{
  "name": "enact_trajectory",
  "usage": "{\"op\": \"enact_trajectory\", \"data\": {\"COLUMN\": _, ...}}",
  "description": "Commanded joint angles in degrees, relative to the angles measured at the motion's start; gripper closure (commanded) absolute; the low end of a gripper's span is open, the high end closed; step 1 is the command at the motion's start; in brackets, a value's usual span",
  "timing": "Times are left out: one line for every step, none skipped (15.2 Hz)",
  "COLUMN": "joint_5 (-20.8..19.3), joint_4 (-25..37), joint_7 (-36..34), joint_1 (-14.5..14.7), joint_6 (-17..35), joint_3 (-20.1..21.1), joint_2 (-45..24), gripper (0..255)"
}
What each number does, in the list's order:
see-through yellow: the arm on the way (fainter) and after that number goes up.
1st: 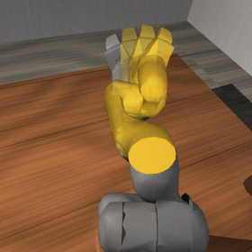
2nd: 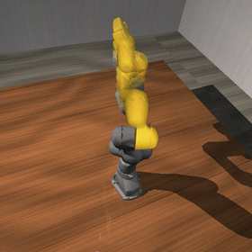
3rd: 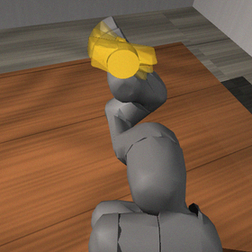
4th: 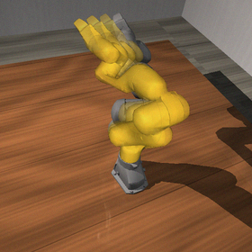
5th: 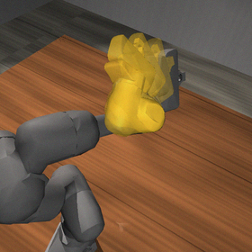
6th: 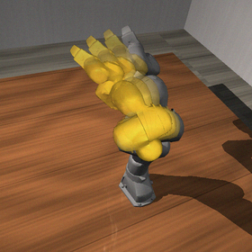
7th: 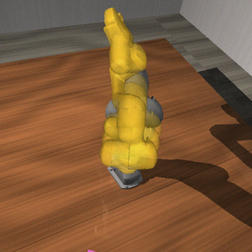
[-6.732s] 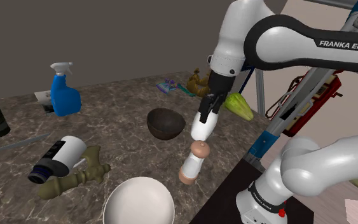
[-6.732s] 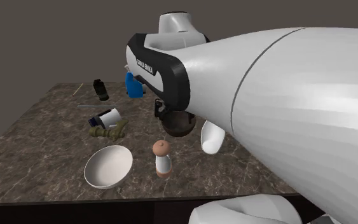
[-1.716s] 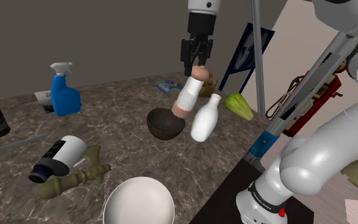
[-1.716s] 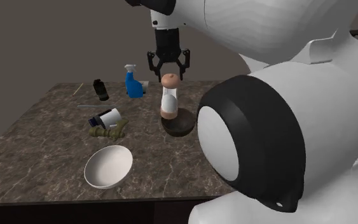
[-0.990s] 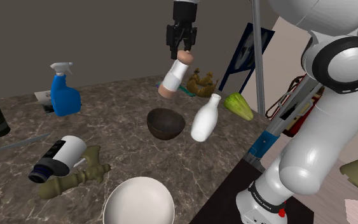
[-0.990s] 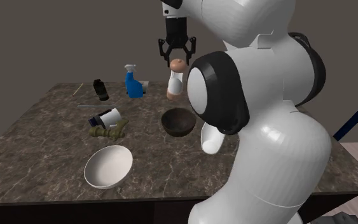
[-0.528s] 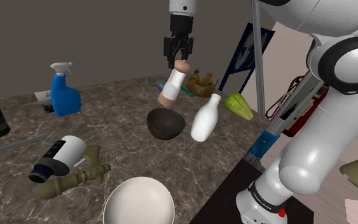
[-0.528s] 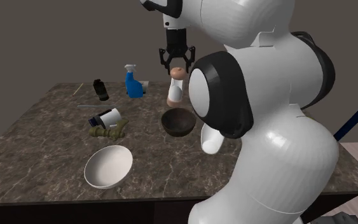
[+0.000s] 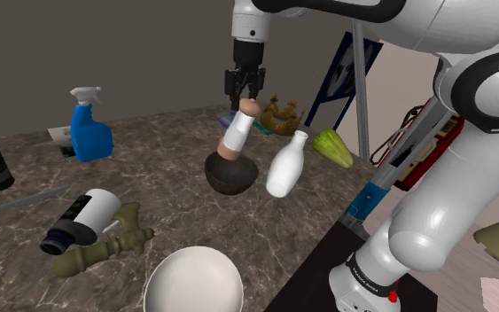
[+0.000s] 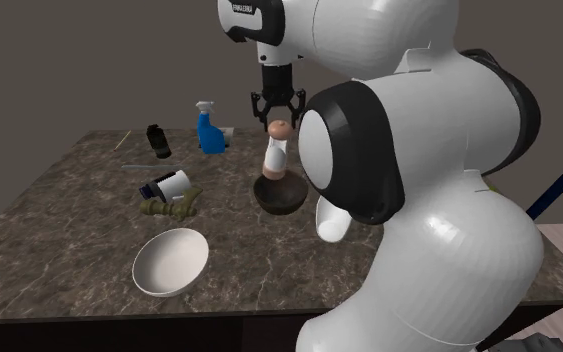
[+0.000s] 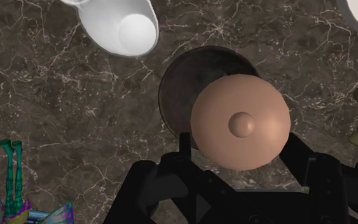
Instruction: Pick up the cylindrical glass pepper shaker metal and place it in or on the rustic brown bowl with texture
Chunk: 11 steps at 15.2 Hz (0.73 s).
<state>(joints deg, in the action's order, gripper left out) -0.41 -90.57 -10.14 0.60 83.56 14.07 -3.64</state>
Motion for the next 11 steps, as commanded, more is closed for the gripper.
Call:
{"op": "enact_trajectory", "data": {"joint_5": 0.04, "joint_4": -1.91, "joint_7": 0.15, "joint_1": -0.09, "joint_6": 1.68, "joint_3": -0.07, "joint_2": 0.27, "gripper": 255}}
{"op": "enact_trajectory", "data": {"joint_5": 0.06, "joint_4": -2.81, "joint_7": 0.18, "joint_1": -0.10, "joint_6": 2.48, "joint_3": -0.08, "joint_2": 0.38, "gripper": 255}}
{"op": "enact_trajectory", "data": {"joint_5": 0.08, "joint_4": -3.70, "joint_7": 0.19, "joint_1": -0.12, "joint_6": 3.28, "joint_3": -0.09, "joint_2": 0.47, "gripper": 255}}
{"op": "enact_trajectory", "data": {"joint_5": 0.10, "joint_4": -4.57, "joint_7": 0.21, "joint_1": -0.13, "joint_6": 4.07, "joint_3": -0.10, "joint_2": 0.55, "gripper": 255}}
{"op": "enact_trajectory", "data": {"joint_5": 0.11, "joint_4": -5.42, "joint_7": 0.23, "joint_1": -0.14, "joint_6": 4.86, "joint_3": -0.10, "joint_2": 0.61, "gripper": 255}}
{"op": "enact_trajectory", "data": {"joint_5": 0.12, "joint_4": -6.25, "joint_7": 0.24, "joint_1": -0.15, "joint_6": 5.64, "joint_3": -0.11, "joint_2": 0.66, "gripper": 255}}
{"op": "enact_trajectory", "data": {"joint_5": 0.13, "joint_4": -7.06, "joint_7": 0.25, "joint_1": -0.15, "joint_6": 6.42, "joint_3": -0.12, "joint_2": 0.70, "gripper": 255}}
{"op": "enact_trajectory", "data": {"joint_5": 0.13, "joint_4": -7.65, "joint_7": 0.25, "joint_1": -0.16, "joint_6": 6.99, "joint_3": -0.12, "joint_2": 0.72, "gripper": 255}}
{"op": "enact_trajectory", "data": {"joint_5": 0.13, "joint_4": -7.66, "joint_7": 0.25, "joint_1": -0.16, "joint_6": 6.99, "joint_3": -0.12, "joint_2": 0.72, "gripper": 255}}
{"op": "enact_trajectory", "data": {"joint_5": 0.13, "joint_4": -7.65, "joint_7": 0.25, "joint_1": -0.16, "joint_6": 6.99, "joint_3": -0.12, "joint_2": 0.72, "gripper": 255}}
{"op": "enact_trajectory", "data": {"joint_5": 0.13, "joint_4": -7.65, "joint_7": 0.25, "joint_1": -0.16, "joint_6": 6.99, "joint_3": -0.12, "joint_2": 0.72, "gripper": 255}}
